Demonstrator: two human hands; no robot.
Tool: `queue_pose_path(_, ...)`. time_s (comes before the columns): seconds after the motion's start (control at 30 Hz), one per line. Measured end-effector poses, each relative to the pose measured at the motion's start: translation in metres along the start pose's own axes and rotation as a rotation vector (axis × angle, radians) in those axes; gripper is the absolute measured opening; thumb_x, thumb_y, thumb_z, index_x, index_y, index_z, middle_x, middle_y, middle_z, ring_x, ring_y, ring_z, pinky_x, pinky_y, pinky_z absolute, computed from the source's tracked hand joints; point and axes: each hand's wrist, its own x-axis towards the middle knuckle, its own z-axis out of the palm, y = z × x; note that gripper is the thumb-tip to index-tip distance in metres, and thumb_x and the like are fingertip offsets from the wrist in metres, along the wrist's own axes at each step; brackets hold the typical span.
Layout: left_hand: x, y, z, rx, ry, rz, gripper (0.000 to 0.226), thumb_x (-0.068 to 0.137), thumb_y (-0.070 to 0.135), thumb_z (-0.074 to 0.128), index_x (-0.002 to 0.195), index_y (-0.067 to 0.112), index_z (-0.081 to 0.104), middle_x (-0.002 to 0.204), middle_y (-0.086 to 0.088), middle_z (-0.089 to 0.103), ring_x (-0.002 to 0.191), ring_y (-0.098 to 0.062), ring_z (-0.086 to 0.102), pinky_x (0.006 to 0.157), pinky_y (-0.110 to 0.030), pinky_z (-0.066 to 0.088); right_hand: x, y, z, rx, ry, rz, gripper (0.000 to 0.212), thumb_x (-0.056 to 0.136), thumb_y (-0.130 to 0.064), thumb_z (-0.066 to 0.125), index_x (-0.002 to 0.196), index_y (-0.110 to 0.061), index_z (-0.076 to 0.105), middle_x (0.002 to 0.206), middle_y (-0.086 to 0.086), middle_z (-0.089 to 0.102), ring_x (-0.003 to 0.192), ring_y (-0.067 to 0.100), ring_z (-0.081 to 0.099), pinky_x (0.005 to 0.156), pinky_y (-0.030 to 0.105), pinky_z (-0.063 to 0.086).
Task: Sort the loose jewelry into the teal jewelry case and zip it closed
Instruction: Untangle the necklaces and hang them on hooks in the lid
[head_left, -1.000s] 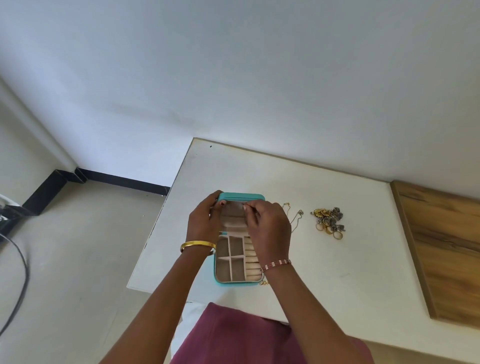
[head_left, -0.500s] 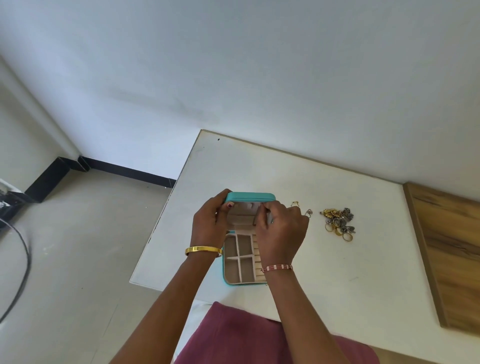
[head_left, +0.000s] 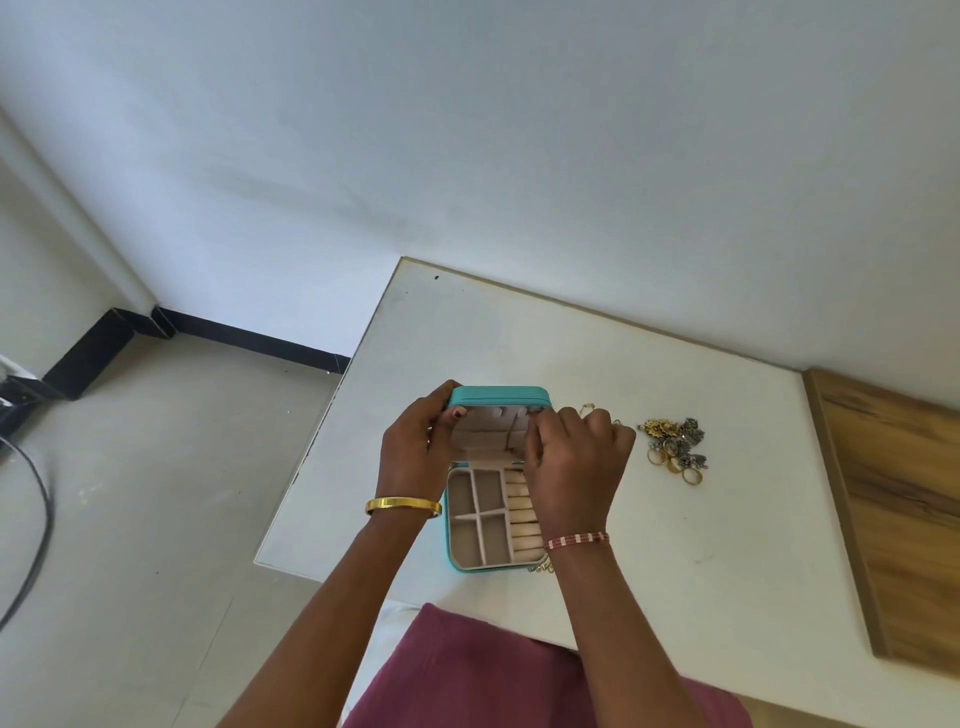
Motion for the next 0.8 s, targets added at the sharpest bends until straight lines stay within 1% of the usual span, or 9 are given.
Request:
queue_pose_path(0.07, 0.001, -0.001, 0.000, -0.008, 0.005, 0.005, 0.035, 0.092, 0.015, 0.047, 0.126, 0.012, 0.052, 0.113, 0.002, 0.058, 0.098, -0.007, 0.049, 0.075, 0.002, 0.032, -0.002, 0.004, 0.002, 0.020, -0.019, -0.019, 0.009, 0.075, -0.017, 0.071, 0.069, -0.013, 0.065, 0.057, 0.001, 0.060, 0.058, 0.023, 0.050, 0.064, 0.030, 0.022)
queue_pose_path(0.13, 0.002, -0.002, 0.000, -0.017, 0.006, -0.002, 0.034, 0.092, 0.015, 0.047, 0.126, 0.013, 0.052, 0.116, 0.000, 0.059, 0.099, -0.007, 0.049, 0.079, -0.002, 0.034, -0.007, 0.008, 0.003, 0.052, -0.046, -0.030, 0.012, 0.072, -0.022, 0.076, 0.078, -0.014, 0.070, 0.061, 0.001, 0.062, 0.060, 0.023, 0.052, 0.065, 0.029, 0.023)
queue_pose_path(0.23, 0.001, -0.002, 0.002, -0.015, -0.016, -0.001, 0.034, 0.092, 0.016, 0.046, 0.126, 0.015, 0.052, 0.110, 0.007, 0.055, 0.099, -0.008, 0.050, 0.073, 0.005, 0.034, -0.018, 0.012, 0.000, 0.148, -0.065, -0.004, 0.018, 0.074, -0.021, 0.075, 0.090, -0.013, 0.071, 0.067, 0.001, 0.065, 0.063, 0.023, 0.054, 0.064, 0.029, 0.031)
queue_pose_path(0.33, 0.001, -0.001, 0.003, -0.010, -0.023, 0.005, 0.034, 0.093, 0.017, 0.046, 0.126, 0.017, 0.052, 0.107, 0.010, 0.053, 0.098, -0.009, 0.050, 0.067, 0.007, 0.035, -0.030, 0.014, -0.006, 0.348, -0.052, 0.119, 0.016, 0.078, -0.014, 0.065, 0.092, -0.010, 0.071, 0.070, 0.003, 0.065, 0.068, 0.018, 0.052, 0.060, 0.028, 0.044)
queue_pose_path(0.43, 0.002, 0.000, 0.002, -0.011, -0.023, 0.019, 0.032, 0.093, 0.017, 0.045, 0.124, 0.018, 0.053, 0.106, 0.009, 0.054, 0.095, -0.010, 0.051, 0.067, 0.008, 0.034, -0.041, 0.016, -0.014, 0.485, -0.066, 0.274, 0.016, 0.080, -0.009, 0.059, 0.092, -0.010, 0.070, 0.071, 0.003, 0.064, 0.071, 0.009, 0.042, 0.060, 0.022, 0.042)
queue_pose_path(0.5, 0.002, 0.001, 0.001, -0.009, -0.037, 0.026, 0.031, 0.093, 0.018, 0.045, 0.123, 0.019, 0.054, 0.107, 0.010, 0.055, 0.096, -0.010, 0.052, 0.067, 0.008, 0.035, -0.047, 0.019, -0.019, 0.539, -0.085, 0.318, 0.014, 0.079, -0.004, 0.062, 0.090, -0.009, 0.070, 0.072, 0.004, 0.064, 0.070, 0.010, 0.048, 0.060, 0.017, 0.040)
queue_pose_path(0.63, -0.002, 0.003, 0.001, 0.000, -0.059, 0.009, 0.034, 0.094, 0.020, 0.043, 0.127, 0.020, 0.050, 0.110, 0.010, 0.052, 0.099, -0.009, 0.049, 0.066, 0.009, 0.035, -0.055, 0.020, -0.027, 0.610, -0.160, 0.363, 0.015, 0.077, 0.001, 0.065, 0.088, -0.008, 0.070, 0.074, 0.005, 0.066, 0.065, 0.016, 0.054, 0.058, 0.021, 0.044)
queue_pose_path(0.7, -0.005, 0.005, 0.001, -0.001, -0.062, -0.014, 0.037, 0.094, 0.022, 0.043, 0.130, 0.021, 0.047, 0.116, 0.007, 0.054, 0.101, -0.007, 0.048, 0.073, 0.005, 0.036, -0.057, 0.019, -0.029, 0.643, -0.207, 0.381, 0.016, 0.078, 0.002, 0.065, 0.088, -0.008, 0.070, 0.074, 0.004, 0.065, 0.065, 0.019, 0.056, 0.057, 0.026, 0.048)
queue_pose_path(0.8, -0.011, 0.009, -0.001, -0.009, -0.037, -0.055, 0.040, 0.093, 0.021, 0.044, 0.133, 0.021, 0.042, 0.129, -0.003, 0.055, 0.107, -0.011, 0.050, 0.088, -0.016, 0.037, -0.058, 0.018, -0.033, 0.708, -0.249, 0.422, 0.014, 0.079, 0.002, 0.065, 0.087, -0.009, 0.070, 0.077, 0.005, 0.066, 0.066, 0.018, 0.058, 0.061, 0.025, 0.049)
